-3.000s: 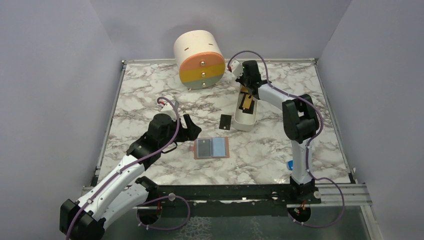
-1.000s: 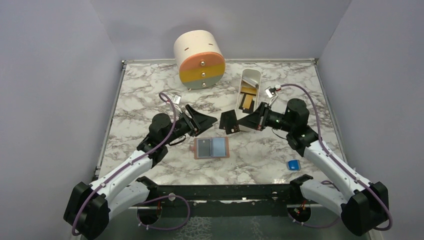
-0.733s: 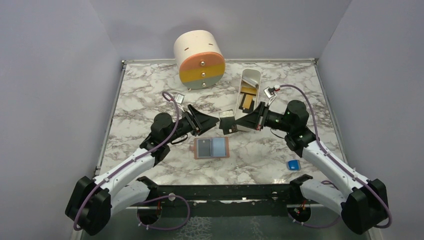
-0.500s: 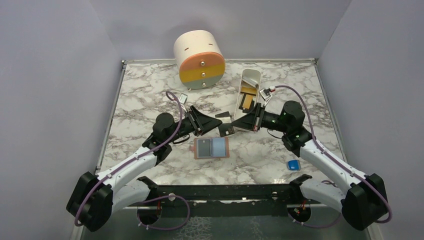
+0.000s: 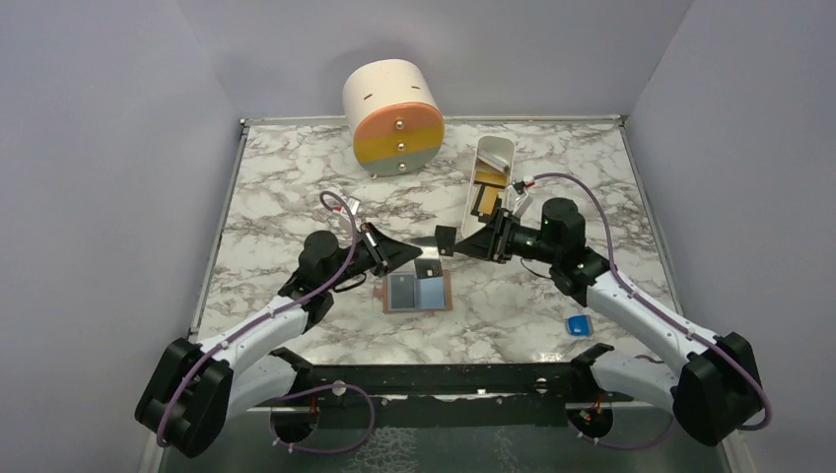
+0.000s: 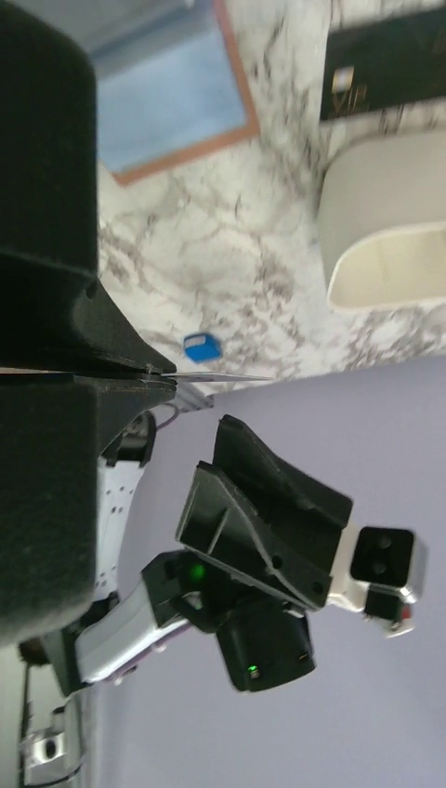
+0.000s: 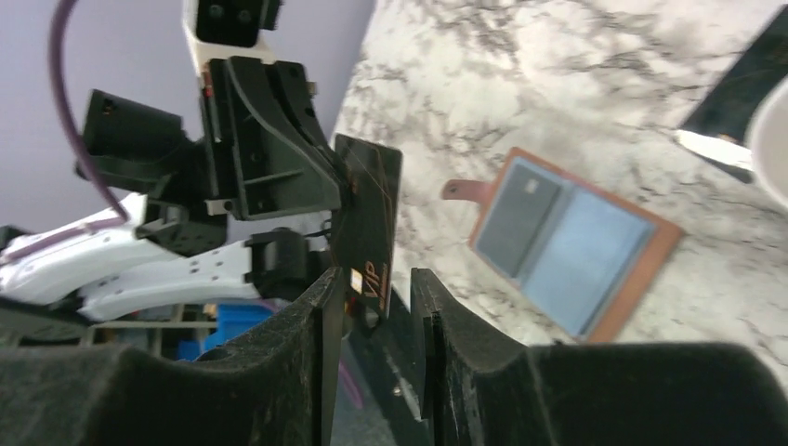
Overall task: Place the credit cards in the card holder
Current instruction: Pick up the credit card from the storage box, then move the storage box to the center of the board.
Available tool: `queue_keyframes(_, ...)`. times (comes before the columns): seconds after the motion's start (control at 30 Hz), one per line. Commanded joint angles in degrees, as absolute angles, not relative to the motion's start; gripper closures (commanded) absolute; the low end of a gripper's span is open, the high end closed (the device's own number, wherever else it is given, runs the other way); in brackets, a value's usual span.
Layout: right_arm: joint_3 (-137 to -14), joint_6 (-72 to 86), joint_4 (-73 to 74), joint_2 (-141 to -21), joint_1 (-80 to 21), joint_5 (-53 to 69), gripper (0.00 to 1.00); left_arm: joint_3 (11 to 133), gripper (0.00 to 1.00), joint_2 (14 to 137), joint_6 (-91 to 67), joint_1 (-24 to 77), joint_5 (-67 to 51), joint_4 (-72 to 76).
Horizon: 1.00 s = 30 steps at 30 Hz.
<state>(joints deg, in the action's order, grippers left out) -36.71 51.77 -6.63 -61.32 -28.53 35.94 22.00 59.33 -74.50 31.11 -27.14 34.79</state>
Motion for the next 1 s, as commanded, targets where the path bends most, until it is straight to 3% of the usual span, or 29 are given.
queue_keyframes(0.0,-38.05,43.04,-0.38,-65.74,-29.87,26.57,0.67,22.44,1.00,60.91,-67.73,25.85,-30.49,30.72)
queue_keyframes(0.17,-39.15,39.56,-2.29,-75.11,-33.69,20.31,0.63,30.66,1.00,67.08,-54.39,20.65,-30.81,12.74)
queue_keyframes(0.3,-40.70,36.83,-4.84,-81.90,-35.12,14.92,0.59,36.34,1.00,73.51,-48.70,18.73,-31.81,8.01)
queue_keyframes(0.63,-48.57,31.18,0.23,-93.09,-35.36,0.75,0.58,43.69,1.00,87.92,-45.72,18.15,-34.03,7.38)
queue_keyframes(0.97,-50.22,30.71,0.05,-97.60,-35.42,-3.16,0.58,48.50,1.00,100.37,-46.12,18.22,-36.13,6.43)
